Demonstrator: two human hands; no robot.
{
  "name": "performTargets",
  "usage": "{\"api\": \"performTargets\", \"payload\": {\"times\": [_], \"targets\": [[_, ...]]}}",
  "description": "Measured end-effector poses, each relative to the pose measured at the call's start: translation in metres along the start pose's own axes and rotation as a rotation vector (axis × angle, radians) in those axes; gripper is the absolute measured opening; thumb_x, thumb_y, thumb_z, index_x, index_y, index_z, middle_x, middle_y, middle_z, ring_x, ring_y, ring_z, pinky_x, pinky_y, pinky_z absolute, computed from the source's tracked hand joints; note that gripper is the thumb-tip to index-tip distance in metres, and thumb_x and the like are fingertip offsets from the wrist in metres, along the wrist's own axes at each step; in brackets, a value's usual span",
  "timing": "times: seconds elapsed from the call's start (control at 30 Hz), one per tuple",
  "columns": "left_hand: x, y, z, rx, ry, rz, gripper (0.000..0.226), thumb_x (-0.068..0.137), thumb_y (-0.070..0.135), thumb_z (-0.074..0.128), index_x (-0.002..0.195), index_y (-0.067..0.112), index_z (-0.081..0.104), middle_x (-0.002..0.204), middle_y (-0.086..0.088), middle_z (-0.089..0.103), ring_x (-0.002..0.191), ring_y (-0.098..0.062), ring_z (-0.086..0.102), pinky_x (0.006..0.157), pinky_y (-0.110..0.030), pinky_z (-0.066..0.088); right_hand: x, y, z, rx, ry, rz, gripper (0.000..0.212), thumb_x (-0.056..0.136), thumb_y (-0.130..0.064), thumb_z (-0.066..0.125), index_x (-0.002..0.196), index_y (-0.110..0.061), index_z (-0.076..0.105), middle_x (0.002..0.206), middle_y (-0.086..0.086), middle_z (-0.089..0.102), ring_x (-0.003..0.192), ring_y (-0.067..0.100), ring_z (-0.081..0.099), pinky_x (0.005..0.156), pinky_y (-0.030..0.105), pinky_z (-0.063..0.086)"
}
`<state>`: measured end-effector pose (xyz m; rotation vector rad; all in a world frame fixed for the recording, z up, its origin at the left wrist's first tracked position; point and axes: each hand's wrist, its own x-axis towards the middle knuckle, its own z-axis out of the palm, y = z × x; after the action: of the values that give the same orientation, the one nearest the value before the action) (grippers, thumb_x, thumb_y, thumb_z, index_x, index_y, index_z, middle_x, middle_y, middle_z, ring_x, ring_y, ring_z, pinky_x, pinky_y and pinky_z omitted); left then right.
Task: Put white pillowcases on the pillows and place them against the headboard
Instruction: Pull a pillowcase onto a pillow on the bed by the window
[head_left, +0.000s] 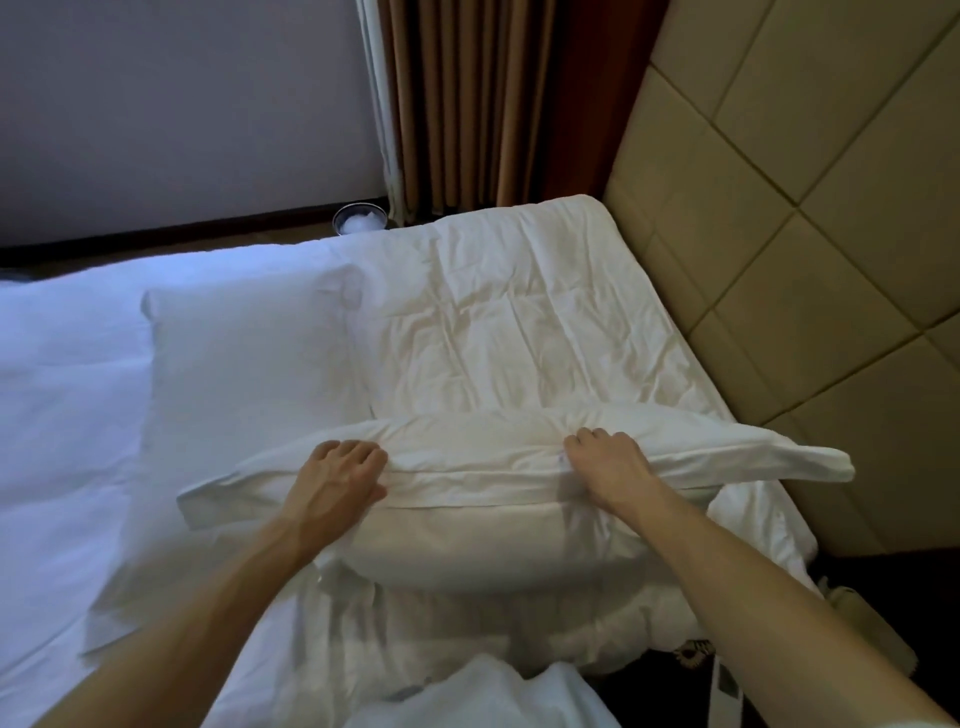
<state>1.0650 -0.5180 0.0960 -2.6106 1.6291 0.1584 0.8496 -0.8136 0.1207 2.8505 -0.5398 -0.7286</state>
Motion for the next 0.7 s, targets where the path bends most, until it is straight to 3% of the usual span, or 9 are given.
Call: {"api": "performTargets", "payload": {"times": [0.2,0.37,0.47,0.53,0.7], "targets": [[-0.002,-0.002,0.015,-0.012,0.033,0.01,0.028,0.072,0.029,0.079,0.092,0.02,0.062,0.095,-0.001,0.063,0.09,-0.026,0.06,0.088,-0.042,0.046,-0.01,-0.007,0.003,-0.082,-0.008,0.092,0.03,0.098,-0.012,0.044,0.126,-0.016,0.054,0.127,0.007,0.058,0.114,0.026,0.054,0.093,0.038,0.041],[-0.014,-0.002,0.022,0.035,0.209,0.1,0.006,0.085,0.02,0.056,0.089,0.018,0.059,0.085,-0.003,0.06,0.084,-0.028,0.056,0.098,-0.048,0.042,-0.026,-0.013,0.005,-0.032,-0.03,0.07,0.029,0.1,-0.016,0.046,0.128,-0.019,0.051,0.124,0.007,0.059,0.108,0.025,0.057,0.09,0.037,0.047],[-0.005,0.0,-0.003,-0.017,0.262,0.099,0.011,0.086,0.014,0.064,0.087,0.018,0.054,0.068,-0.002,0.056,0.063,-0.027,0.054,0.078,-0.042,0.049,-0.042,-0.003,-0.004,0.002,0.05,0.094,0.031,0.095,-0.014,0.051,0.125,-0.021,0.048,0.117,0.007,0.059,0.1,0.026,0.057,0.08,0.037,0.047],[0.008,0.001,-0.029,-0.034,0.262,0.1,0.018,0.083,0.016,0.07,0.085,0.018,0.052,0.061,-0.001,0.055,0.055,-0.027,0.054,0.062,-0.036,0.043,-0.053,0.007,-0.017,0.003,0.078,0.124,0.035,0.092,-0.011,0.053,0.124,-0.022,0.046,0.113,0.006,0.058,0.096,0.027,0.058,0.074,0.037,0.045],[0.038,0.003,-0.076,-0.045,0.338,0.169,0.015,0.085,0.019,0.065,0.083,0.019,0.05,0.061,0.002,0.056,0.059,-0.026,0.054,0.055,-0.032,0.033,-0.083,0.032,-0.055,0.0,0.087,0.2,0.031,0.089,-0.011,0.051,0.119,-0.022,0.048,0.107,0.005,0.061,0.094,0.027,0.062,0.067,0.034,0.039]]}}
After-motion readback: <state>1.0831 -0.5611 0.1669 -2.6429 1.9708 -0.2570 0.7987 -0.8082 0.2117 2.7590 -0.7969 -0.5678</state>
